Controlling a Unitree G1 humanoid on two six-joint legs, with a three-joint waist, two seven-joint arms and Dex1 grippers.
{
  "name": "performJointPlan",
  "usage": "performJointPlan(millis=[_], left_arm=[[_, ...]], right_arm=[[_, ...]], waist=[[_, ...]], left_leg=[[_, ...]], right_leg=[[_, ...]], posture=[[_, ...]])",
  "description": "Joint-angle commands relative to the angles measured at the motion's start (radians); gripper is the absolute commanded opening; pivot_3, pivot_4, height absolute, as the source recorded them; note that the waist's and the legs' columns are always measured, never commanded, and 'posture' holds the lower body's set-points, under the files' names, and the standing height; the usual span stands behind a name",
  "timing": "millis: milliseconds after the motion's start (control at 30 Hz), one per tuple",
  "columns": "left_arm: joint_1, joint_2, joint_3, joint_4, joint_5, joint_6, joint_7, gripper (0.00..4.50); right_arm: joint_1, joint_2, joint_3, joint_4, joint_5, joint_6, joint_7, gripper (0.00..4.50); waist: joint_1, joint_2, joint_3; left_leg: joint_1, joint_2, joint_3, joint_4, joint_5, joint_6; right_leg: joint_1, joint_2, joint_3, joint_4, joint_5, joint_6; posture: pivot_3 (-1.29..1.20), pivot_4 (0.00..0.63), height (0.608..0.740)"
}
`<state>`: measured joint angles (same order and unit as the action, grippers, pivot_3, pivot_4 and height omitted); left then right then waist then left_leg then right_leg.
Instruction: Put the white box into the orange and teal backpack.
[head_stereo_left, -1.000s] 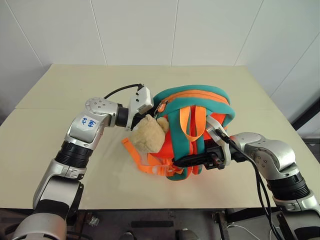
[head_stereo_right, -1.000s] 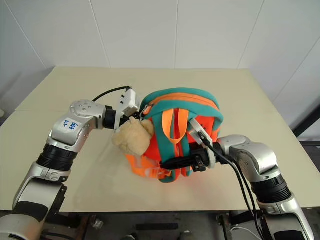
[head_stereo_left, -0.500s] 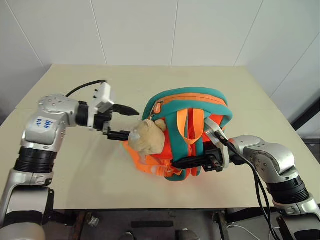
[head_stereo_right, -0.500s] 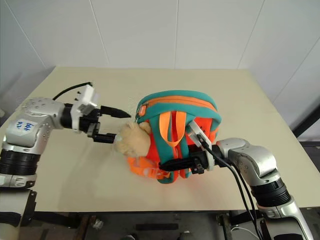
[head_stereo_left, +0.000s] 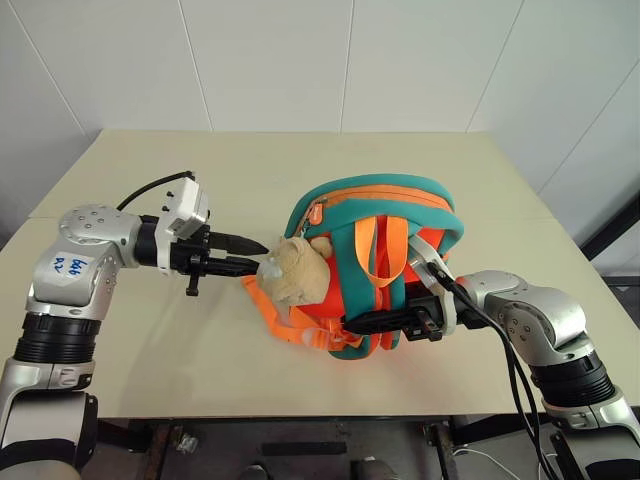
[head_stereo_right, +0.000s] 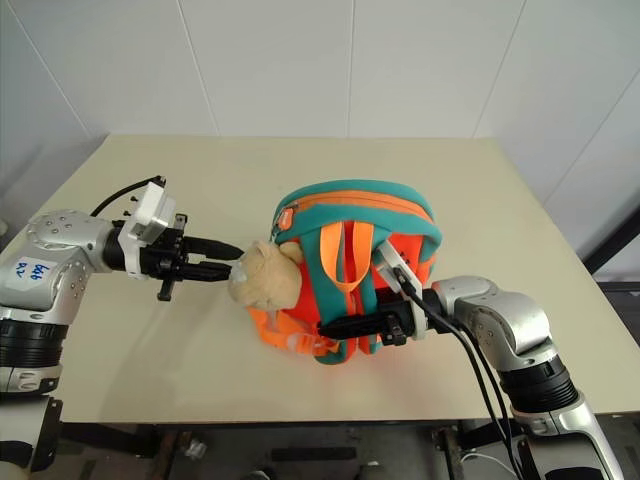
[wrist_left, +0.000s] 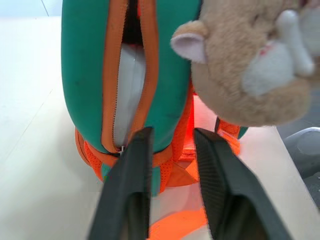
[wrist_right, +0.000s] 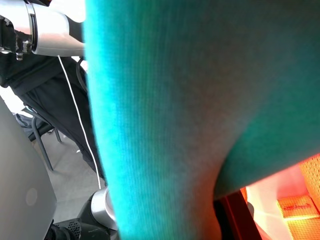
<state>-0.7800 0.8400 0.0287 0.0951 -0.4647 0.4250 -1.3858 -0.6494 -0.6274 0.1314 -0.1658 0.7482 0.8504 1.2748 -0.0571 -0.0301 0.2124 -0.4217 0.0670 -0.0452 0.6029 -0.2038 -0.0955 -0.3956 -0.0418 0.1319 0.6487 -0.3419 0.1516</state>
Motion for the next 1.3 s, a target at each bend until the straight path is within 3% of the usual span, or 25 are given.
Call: performJointPlan(millis=[33,333,567,733,1000,1167,1300], left_arm=[[-0.009,-0.02,0.022,-0.007,0.013,-0.024,0.061,0.18],[-0.021,-0.133,-0.053,-0.005,0.077,-0.086,0.147,0.05],[-0.083,-0.259,-0.091,0.144,0.204,-0.208,0.295,0.05],[-0.092,-0.338,-0.105,0.169,0.218,-0.244,0.327,0.05],[-0.071,-0.299,-0.066,0.052,0.13,-0.114,0.244,0.05],[-0.056,-0.172,-0.024,0.009,0.083,-0.032,0.16,1.12],[-0.049,-0.088,0.017,0.035,0.071,-0.027,0.125,2.43]], right_arm=[[-0.002,0.005,-0.003,-0.013,0.006,-0.005,0.001,0.0],[0.001,0.018,-0.008,-0.019,0.007,-0.005,-0.012,0.0],[0.015,0.02,-0.022,-0.05,0.027,0.008,-0.039,0.0],[0.027,0.023,-0.03,-0.07,0.039,0.014,-0.062,0.0],[0.037,0.021,-0.037,-0.079,0.051,0.014,-0.08,0.0],[0.045,0.019,-0.036,-0.074,0.047,0.008,-0.078,0.0],[0.045,0.018,-0.035,-0.069,0.045,0.006,-0.075,0.0]], waist=[[0.002,0.0,0.0],[0.002,0.0,0.0],[0.005,0.0,0.0],[0.011,0.0,0.0],[0.026,0.0,0.0],[0.013,0.0,0.0],[0.008,0.0,0.0]], left_leg=[[0.0,0.0,0.0,0.001,0.0,0.0],[0.0,0.0,0.0,0.004,0.0,0.0],[0.0,0.0,-0.001,0.007,0.0,0.001],[0.0,0.0,-0.001,0.008,-0.001,0.001],[0.0,-0.001,-0.001,0.008,-0.001,0.001],[0.0,0.0,-0.001,0.006,-0.001,0.001],[0.0,0.0,-0.001,0.006,-0.001,0.001]], right_leg=[[0.0,0.0,0.0,0.0,0.0,0.0],[0.001,0.0,0.0,0.003,0.0,0.0],[0.001,0.0,0.0,0.004,0.0,0.0],[0.002,0.0,0.0,0.004,0.0,0.001],[0.002,0.0,0.0,0.004,0.001,0.001],[0.001,0.001,0.0,0.004,0.0,0.001],[0.002,0.0,0.0,0.003,0.0,0.001]], posture=[[0.0,0.15,0.74],[0.0,0.15,0.74],[0.0,0.15,0.74],[0.0,0.15,0.74],[0.0,0.15,0.74],[0.0,0.15,0.74],[0.0,0.15,0.74]])
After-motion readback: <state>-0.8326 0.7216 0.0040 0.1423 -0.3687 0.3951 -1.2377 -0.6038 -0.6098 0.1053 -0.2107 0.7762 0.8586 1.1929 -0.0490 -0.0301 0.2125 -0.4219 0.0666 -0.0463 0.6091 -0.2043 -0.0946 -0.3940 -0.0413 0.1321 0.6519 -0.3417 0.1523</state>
